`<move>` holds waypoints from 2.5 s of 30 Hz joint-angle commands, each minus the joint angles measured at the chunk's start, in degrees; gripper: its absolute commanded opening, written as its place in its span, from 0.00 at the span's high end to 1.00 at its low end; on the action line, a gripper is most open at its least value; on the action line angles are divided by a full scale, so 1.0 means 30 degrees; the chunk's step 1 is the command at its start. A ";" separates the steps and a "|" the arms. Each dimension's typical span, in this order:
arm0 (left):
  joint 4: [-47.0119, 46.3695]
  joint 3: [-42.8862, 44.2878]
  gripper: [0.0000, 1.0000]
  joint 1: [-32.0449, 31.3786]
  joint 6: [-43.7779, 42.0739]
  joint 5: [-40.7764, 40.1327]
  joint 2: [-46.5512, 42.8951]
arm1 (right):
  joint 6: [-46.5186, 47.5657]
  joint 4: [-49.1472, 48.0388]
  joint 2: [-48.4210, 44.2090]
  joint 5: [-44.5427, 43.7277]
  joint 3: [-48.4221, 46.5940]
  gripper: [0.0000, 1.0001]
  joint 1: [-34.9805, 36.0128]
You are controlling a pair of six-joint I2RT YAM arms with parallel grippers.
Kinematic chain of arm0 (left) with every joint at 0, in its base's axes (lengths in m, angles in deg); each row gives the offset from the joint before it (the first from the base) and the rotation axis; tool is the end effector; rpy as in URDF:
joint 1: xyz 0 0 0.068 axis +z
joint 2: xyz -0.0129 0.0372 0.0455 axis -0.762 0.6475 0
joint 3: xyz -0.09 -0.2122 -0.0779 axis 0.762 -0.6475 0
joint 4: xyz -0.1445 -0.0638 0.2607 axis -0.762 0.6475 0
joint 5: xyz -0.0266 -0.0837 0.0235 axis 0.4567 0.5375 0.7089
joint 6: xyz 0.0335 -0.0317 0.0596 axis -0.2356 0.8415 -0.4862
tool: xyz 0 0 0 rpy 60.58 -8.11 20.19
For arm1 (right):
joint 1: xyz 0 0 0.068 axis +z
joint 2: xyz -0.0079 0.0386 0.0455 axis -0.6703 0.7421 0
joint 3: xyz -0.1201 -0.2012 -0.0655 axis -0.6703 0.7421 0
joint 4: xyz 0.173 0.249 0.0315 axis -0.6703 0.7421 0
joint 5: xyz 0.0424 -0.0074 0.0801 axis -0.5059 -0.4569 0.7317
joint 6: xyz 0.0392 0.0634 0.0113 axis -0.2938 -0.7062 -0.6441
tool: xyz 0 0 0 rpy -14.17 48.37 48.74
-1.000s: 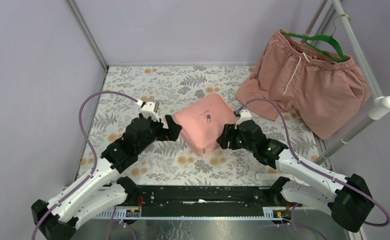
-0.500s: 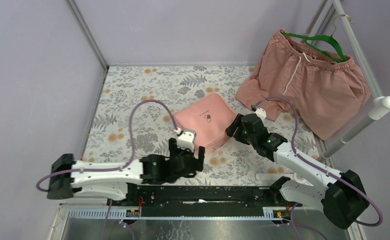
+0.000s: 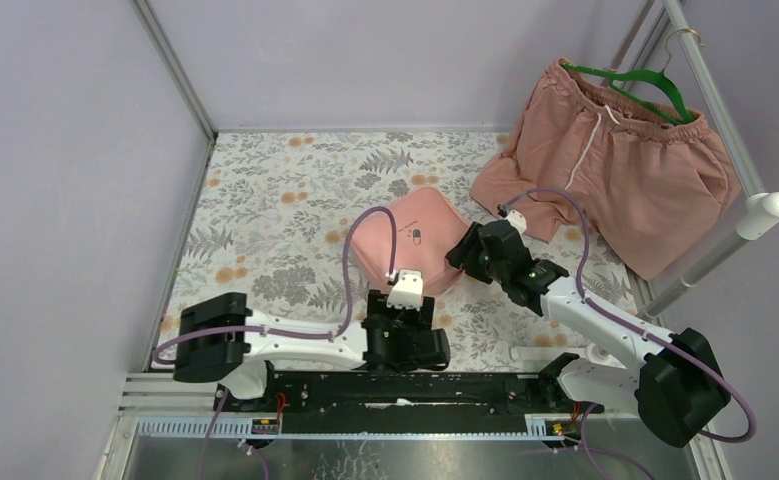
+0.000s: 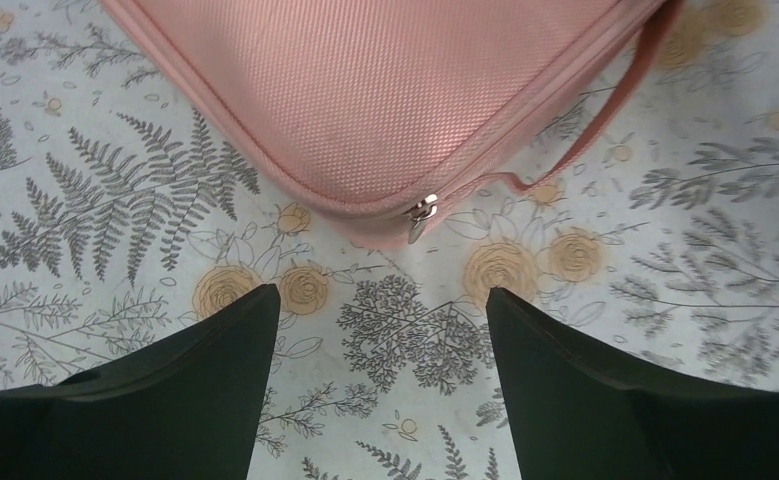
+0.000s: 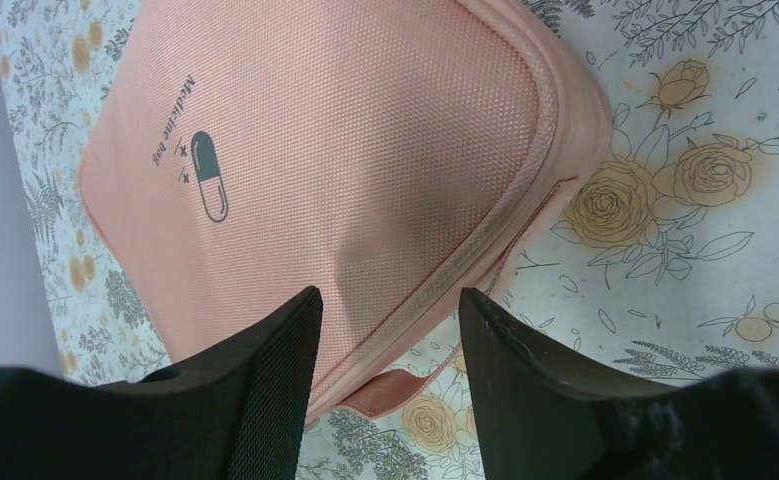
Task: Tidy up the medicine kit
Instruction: Adjust the medicine box at the center of the board.
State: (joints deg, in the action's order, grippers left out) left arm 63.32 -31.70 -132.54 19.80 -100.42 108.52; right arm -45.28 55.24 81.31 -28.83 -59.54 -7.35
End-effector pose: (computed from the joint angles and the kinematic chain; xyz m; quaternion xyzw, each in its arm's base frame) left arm 0.0922 -0.3242 0.1339 0.0542 0.8777 -0.0360 0.4748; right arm 0.2695 0.1739 0.1683 0.1559 0.8669 0.2595 0.3960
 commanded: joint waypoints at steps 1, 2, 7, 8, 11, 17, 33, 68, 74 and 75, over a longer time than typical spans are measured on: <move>0.2142 0.1173 0.18 -0.0138 0.2520 -0.1525 0.1355 | -0.0110 -0.0735 0.0195 0.0384 -0.0480 0.41 -0.0173; 0.2533 0.1426 0.18 -0.0120 0.2782 -0.1639 0.1517 | -0.0004 -0.0753 0.0226 0.0493 -0.0495 0.41 -0.0168; 0.2693 0.1530 0.15 -0.0144 0.2446 -0.1744 -0.0073 | 0.0484 -0.0324 0.0371 -0.0269 -0.0714 0.39 -0.0439; 0.2504 0.1251 0.14 -0.0143 0.2154 -0.1750 -0.0914 | 0.0579 -0.0281 0.0288 -0.0435 -0.0707 0.38 -0.0527; -0.0613 -0.0463 0.11 0.0295 -0.0600 -0.1655 -0.5089 | 0.0802 -0.0122 -0.0006 -0.0646 -0.0629 0.36 -0.0905; -0.7790 -0.3895 0.10 0.9558 -0.8013 0.7169 -1.1056 | 0.1634 0.0650 -0.1019 -0.1295 -0.0925 0.35 -0.1159; -1.0499 0.3432 0.03 2.0452 -1.2676 2.1501 0.1636 | 0.2976 0.5020 -0.2104 -0.3750 -0.0530 0.37 -0.2590; -1.2916 -0.8128 0.03 1.8291 -1.0405 2.3405 -0.8150 | 0.7889 -0.0628 1.1184 1.1016 -0.9719 0.37 -0.2734; -1.0193 -0.7795 0.02 1.8289 -1.0219 2.0712 -0.9792 | 0.7947 -0.1730 1.2316 1.2571 -1.0862 0.37 -0.1777; -0.9816 -0.7622 0.02 1.8286 -1.0291 2.0147 -0.9991 | 0.8115 -0.1866 1.2002 1.2073 -1.0600 0.37 -0.1778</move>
State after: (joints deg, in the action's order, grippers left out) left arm 31.92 -56.27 -76.08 -13.40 -37.16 80.46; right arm -20.43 55.96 118.45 -6.61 -89.16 -17.62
